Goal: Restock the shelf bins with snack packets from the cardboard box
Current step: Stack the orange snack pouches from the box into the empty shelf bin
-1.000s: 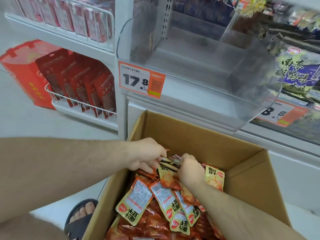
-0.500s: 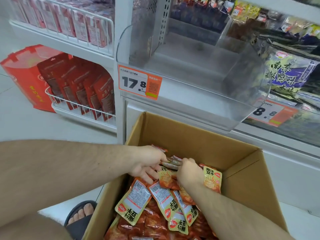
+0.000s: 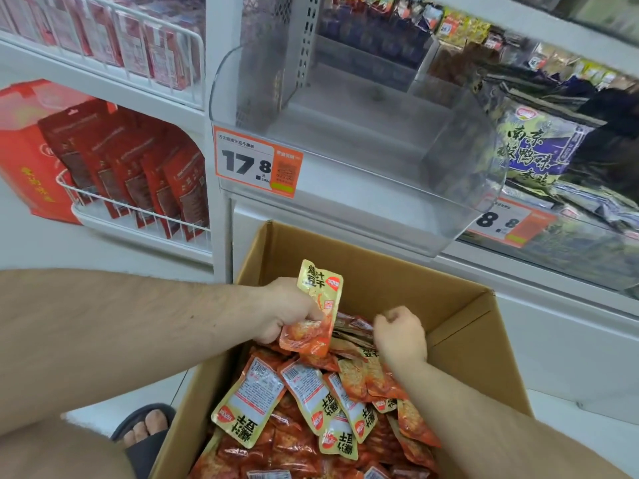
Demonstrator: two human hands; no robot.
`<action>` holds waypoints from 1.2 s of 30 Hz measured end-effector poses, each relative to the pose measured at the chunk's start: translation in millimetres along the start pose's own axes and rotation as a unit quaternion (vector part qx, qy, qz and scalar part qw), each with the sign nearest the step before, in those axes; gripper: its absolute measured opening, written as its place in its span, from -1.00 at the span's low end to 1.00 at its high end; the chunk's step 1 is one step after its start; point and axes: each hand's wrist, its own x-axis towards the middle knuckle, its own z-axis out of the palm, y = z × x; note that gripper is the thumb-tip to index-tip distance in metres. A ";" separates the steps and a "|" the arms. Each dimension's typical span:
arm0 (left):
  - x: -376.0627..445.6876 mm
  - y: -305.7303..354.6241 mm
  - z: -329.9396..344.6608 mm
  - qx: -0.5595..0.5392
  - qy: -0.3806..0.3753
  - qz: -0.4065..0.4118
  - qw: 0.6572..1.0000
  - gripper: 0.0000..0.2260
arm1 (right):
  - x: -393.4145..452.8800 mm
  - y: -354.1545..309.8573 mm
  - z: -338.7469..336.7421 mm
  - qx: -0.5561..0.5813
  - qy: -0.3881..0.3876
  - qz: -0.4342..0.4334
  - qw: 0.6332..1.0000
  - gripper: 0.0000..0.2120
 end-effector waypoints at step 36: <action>-76.4 53.6 -22.2 -0.011 -0.113 0.207 0.972 -0.70 | -101.2 -125.2 -112.6 0.270 -0.255 -0.091 0.924 -0.85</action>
